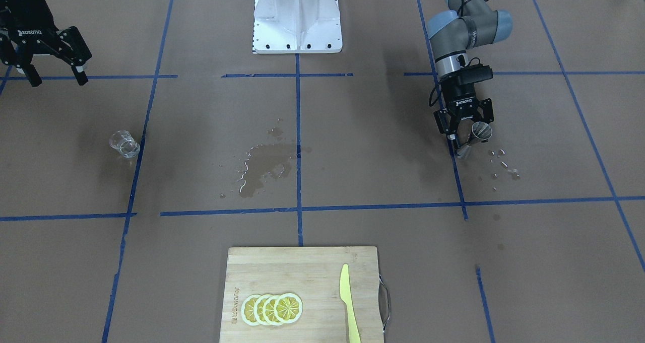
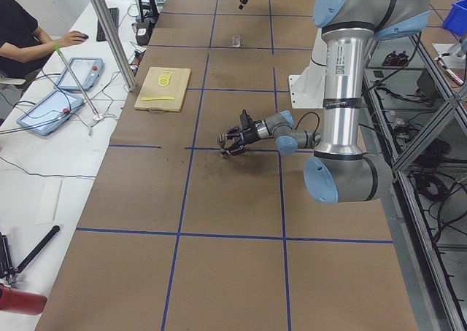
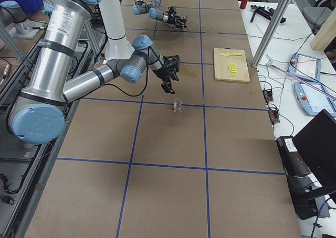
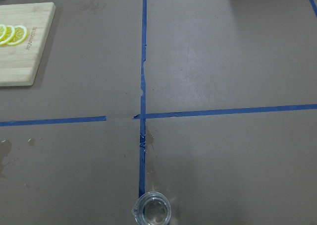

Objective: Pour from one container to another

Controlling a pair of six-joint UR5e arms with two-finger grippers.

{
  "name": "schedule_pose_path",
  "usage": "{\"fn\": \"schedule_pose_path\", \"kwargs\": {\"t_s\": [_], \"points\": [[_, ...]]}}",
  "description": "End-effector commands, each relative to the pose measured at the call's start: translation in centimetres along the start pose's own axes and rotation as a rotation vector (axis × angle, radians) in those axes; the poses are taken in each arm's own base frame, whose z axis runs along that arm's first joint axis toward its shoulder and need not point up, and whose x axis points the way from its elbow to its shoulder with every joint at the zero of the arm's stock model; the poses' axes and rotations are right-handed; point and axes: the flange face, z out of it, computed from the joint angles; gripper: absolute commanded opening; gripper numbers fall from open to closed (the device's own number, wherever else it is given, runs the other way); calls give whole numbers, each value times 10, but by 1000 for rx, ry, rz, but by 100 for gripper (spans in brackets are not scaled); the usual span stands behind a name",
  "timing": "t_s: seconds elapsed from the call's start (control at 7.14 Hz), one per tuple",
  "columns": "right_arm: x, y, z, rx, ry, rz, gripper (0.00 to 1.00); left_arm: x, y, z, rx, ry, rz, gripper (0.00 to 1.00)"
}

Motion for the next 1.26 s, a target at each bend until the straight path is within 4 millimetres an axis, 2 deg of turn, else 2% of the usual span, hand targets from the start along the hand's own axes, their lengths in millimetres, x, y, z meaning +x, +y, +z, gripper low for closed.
{"fn": "schedule_pose_path", "kwargs": {"t_s": [0.0,0.14,0.28,0.42,0.7,0.84,0.98,1.12], "points": [[0,1,0,-2,0,-2,100,3,0,2,2,0,-4,61],[0,1,0,-2,0,-2,100,8,5,5,3,-2,-5,37],[0,1,1,-2,0,-2,100,7,5,7,4,-5,-3,5],[-1,1,1,-4,0,-3,100,9,-2,6,8,-1,-15,0],[-1,1,1,-2,-1,-3,100,22,-44,-12,11,36,-80,0],[-4,5,5,16,11,-17,100,31,-73,-22,21,58,-86,0],[-14,20,14,72,39,-29,100,41,-107,-33,37,86,-84,0],[-17,43,23,121,62,-60,100,50,-121,-41,43,119,-94,0]]}}
